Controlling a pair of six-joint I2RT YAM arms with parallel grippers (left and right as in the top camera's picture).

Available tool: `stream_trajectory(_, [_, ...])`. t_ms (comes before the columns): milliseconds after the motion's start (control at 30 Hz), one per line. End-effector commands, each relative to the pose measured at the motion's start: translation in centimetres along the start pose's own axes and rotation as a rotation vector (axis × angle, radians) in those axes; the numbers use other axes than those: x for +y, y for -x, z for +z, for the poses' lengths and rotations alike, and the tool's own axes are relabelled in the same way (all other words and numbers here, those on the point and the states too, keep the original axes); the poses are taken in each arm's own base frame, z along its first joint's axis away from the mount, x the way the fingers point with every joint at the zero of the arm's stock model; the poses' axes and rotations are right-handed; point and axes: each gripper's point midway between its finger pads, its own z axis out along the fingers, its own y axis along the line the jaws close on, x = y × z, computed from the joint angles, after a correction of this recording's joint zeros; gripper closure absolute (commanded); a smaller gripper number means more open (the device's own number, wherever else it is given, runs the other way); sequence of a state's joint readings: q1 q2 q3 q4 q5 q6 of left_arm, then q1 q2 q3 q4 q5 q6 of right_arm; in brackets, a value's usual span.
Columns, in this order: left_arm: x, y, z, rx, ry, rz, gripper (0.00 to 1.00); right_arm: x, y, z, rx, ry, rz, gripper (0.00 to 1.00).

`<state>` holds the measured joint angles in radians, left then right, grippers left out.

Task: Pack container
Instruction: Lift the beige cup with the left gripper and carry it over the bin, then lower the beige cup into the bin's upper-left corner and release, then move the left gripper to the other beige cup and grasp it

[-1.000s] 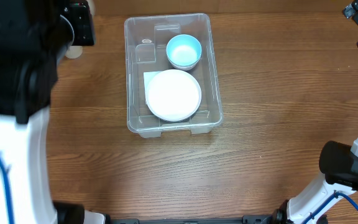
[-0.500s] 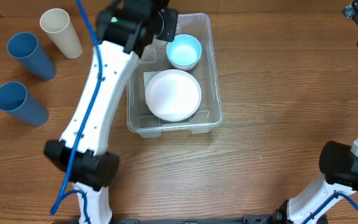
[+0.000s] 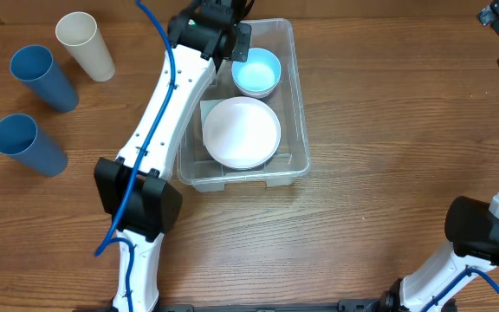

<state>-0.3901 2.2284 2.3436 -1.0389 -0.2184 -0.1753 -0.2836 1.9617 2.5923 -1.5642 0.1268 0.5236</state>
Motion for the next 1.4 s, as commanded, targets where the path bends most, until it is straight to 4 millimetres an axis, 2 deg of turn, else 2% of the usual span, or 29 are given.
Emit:
stream_trajectory(0, [1.3, 0.0, 1.8, 0.004, 0.040, -0.069, 0.96, 0.0, 0.2, -0.2, -0.010, 0.003, 0.005, 0.00])
stream_trajectory(133, [2.5, -0.6, 3.2, 0.027, 0.060, -0.139, 0.96, 0.0, 0.2, -0.2, -0.010, 0.003, 0.005, 0.00])
stream_trajectory(267, [3.4, -0.7, 3.8, 0.034, 0.072, -0.187, 0.95, 0.0, 0.2, -0.2, -0.010, 0.003, 0.005, 0.00])
stream_trajectory(300, [3.5, -0.7, 3.8, 0.034, 0.072, -0.188, 0.86, 0.0, 0.2, -0.2, -0.010, 0.003, 0.005, 0.00])
stream_trajectory(333, [3.5, -0.6, 3.8, 0.030, 0.072, -0.189, 0.72, 0.0, 0.2, -0.2, -0.010, 0.004, 0.005, 0.00])
stream_trajectory(400, [3.4, -0.4, 3.8, 0.022, 0.070, -0.190, 0.51, 0.0, 0.2, -0.2, -0.010, 0.003, 0.005, 0.00])
stream_trajectory(433, [3.4, -0.3, 3.8, 0.017, 0.069, -0.191, 0.46, 0.0, 0.2, -0.2, -0.010, 0.004, 0.005, 0.00])
stream_trajectory(500, [3.4, 0.0, 3.8, 0.005, 0.066, -0.194, 0.38, 0.0, 0.2, -0.2, -0.010, 0.003, 0.005, 0.00])
stream_trajectory(700, [3.3, 1.3, 3.3, -0.044, 0.055, -0.200, 0.31, 0.0, 0.2, -0.2, -0.010, 0.003, 0.005, 0.00])
stream_trajectory(800, [3.6, 2.5, 1.0, -0.081, 0.046, -0.209, 0.28, 0.0, 0.2, -0.2, -0.010, 0.003, 0.005, 0.00])
stream_trajectory(900, [4.2, 4.0, -4.5, -0.130, 0.022, -0.219, 0.27, 0.0, 0.2, -0.2, -0.010, 0.003, 0.005, 0.00])
stream_trajectory(933, [4.3, 4.1, -5.7, -0.135, 0.014, -0.221, 0.27, 0.0, 0.2, -0.2, -0.010, 0.003, 0.005, 0.00])
stream_trajectory(1000, [5.5, 4.2, -9.1, -0.150, 0.009, -0.233, 0.25, 0.0, 0.2, -0.2, -0.010, 0.003, 0.005, 0.00])
stream_trajectory(1033, [6.7, 4.3, -11.3, -0.169, 0.017, -0.245, 0.24, 0.0, 0.2, -0.2, -0.010, 0.003, 0.005, 0.00])
stream_trajectory(1133, [10.1, 4.7, -14.3, -0.214, 0.049, -0.294, 0.22, 0.0, 0.2, -0.2, -0.010, 0.003, 0.005, 0.00])
stream_trajectory(1233, [14.4, 4.4, -14.5, -0.214, 0.109, -0.354, 0.22, 0.0, 0.2, -0.2, -0.010, 0.003, 0.005, 0.00])
stream_trajectory(1300, [17.5, 3.7, -13.2, -0.189, 0.154, -0.399, 0.21, 0.0, 0.2, -0.2, -0.010, 0.004, 0.005, 0.00])
stream_trajectory(1367, [19.9, 3.3, -11.6, -0.167, 0.190, -0.430, 0.17, 0.0, 0.2, -0.2, -0.010, 0.003, 0.005, 0.00])
